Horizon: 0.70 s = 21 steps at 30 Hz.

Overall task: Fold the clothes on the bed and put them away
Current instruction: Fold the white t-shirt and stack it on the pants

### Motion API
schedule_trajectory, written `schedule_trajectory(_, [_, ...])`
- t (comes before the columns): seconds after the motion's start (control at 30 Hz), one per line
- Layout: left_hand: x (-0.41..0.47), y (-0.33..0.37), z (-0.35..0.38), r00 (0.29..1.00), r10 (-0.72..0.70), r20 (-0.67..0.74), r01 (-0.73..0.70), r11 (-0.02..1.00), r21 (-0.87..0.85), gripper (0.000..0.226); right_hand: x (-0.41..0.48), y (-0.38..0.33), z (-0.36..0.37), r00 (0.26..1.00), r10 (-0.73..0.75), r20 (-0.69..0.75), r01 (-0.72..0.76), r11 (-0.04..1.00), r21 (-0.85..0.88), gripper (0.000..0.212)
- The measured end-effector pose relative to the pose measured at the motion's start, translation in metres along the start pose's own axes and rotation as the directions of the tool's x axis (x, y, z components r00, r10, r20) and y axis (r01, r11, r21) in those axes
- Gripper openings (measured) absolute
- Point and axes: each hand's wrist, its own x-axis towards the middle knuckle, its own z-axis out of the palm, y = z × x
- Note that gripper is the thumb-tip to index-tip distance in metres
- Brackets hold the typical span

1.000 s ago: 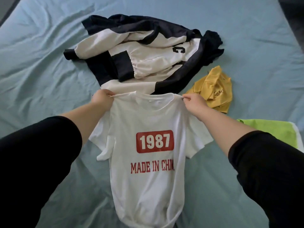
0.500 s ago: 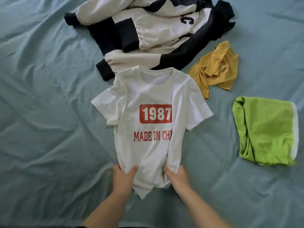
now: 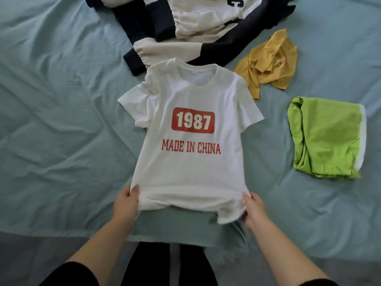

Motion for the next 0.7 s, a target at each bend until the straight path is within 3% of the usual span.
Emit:
schedule_trajectory(0.1, [-0.002,-0.011,-0.004,0.986,-0.139,0.095,0.148,0.985,-0.088,0.025,0.010,0.011,-0.013,0.999,-0.031,0.021,0.034,0.984,-0.177,0.022])
schedule_trajectory(0.17, [-0.008,-0.026,-0.005,0.942,-0.241,0.233,0.270,0.957,-0.103,0.024,0.009,0.023,-0.022,0.985,0.109,0.137,-0.075,0.970,-0.231,0.035])
schedule_trajectory(0.23, [-0.013,-0.041,-0.009,0.917,-0.262,0.300,0.298,0.951,-0.082,0.026,0.007,0.038,-0.033,0.954,0.208,0.214,-0.143,0.948,-0.283,0.044])
schedule_trajectory(0.5, [-0.023,-0.060,-0.049,0.968,-0.204,0.149,0.204,0.979,0.013,0.034,0.003,0.066,-0.088,0.979,0.147,0.138,-0.134,0.986,-0.102,0.023])
schedule_trajectory(0.7, [-0.025,-0.085,-0.066,0.947,-0.240,0.211,0.234,0.971,0.056,0.016,0.014,0.076,-0.110,0.987,0.118,0.110,-0.087,0.963,-0.255,0.010])
